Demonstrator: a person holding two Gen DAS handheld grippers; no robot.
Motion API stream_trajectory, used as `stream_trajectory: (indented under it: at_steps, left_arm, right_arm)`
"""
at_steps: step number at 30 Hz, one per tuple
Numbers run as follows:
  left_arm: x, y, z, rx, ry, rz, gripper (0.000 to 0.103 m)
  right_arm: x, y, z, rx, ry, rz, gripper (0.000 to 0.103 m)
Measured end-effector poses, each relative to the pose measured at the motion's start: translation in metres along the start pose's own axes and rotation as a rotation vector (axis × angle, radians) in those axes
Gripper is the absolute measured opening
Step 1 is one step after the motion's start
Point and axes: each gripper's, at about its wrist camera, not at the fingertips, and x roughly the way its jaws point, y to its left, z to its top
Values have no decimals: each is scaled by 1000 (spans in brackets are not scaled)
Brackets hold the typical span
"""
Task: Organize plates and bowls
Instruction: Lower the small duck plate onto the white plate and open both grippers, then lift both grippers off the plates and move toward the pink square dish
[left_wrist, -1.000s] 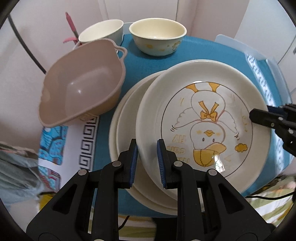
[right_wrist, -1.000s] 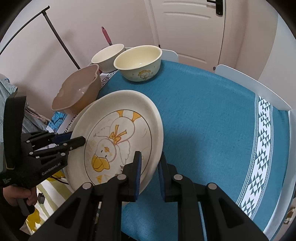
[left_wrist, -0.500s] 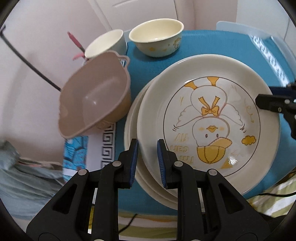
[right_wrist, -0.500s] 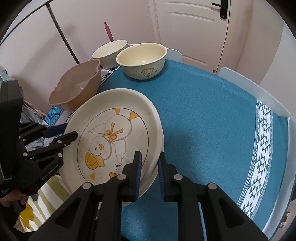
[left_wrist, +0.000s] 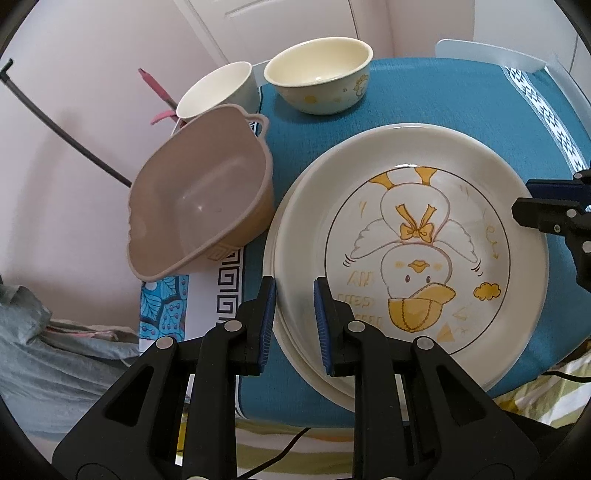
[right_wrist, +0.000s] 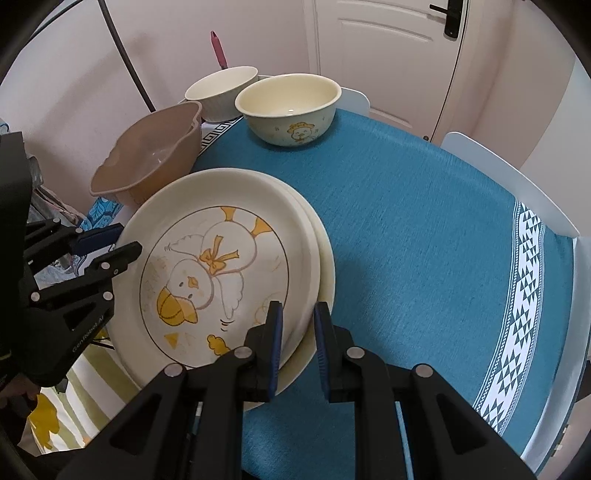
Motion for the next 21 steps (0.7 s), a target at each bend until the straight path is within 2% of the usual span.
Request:
stream_trajectory:
  at_steps: [3, 8, 9, 10, 11, 12, 13, 14, 15, 16, 19, 21]
  left_arm:
    - [-4, 8, 5, -29, 6, -32, 18]
    - [-36, 29, 24, -109, -49, -50, 22]
    - [-43, 34, 28, -128, -62, -52, 36]
    - [-50, 39, 32, -149, -79, -51, 71]
    - [-56, 44, 34, -164, -94, -46, 91]
    - [-68, 51, 37, -191, -145, -24, 103]
    - [-74, 54, 39, -200, -170, -15, 103]
    - [-80, 59, 42, -205, -184, -14, 103]
    - [-82, 63, 45, -208, -186, -14, 103]
    - [-83, 67, 47, -213, -188, -12, 103]
    - [-82, 88, 47, -253, -181, -15, 103]
    - [-74, 107, 46, -291, -164, -28, 103]
  right_arm:
    - [-6, -2, 3, 19, -12, 13, 16]
    - [-30, -7, 17, 38, -66, 43, 16]
    - [-35, -8, 21, 44, -75, 49, 16]
    - [-40, -10, 25, 51, -85, 56, 16]
    - [-43, -11, 29, 57, -98, 65, 17]
    - [-49, -13, 33, 64, -121, 78, 26]
    - [-55, -14, 37, 68, -146, 91, 50]
    - [-60, -15, 41, 71, -167, 102, 67]
    - [-65, -16, 45, 74, -197, 119, 97]
    - [-69, -16, 48, 73, -220, 131, 102]
    - [-71, -11, 66, 51, -270, 134, 102]
    - [-67, -2, 79, 25, -249, 148, 102]
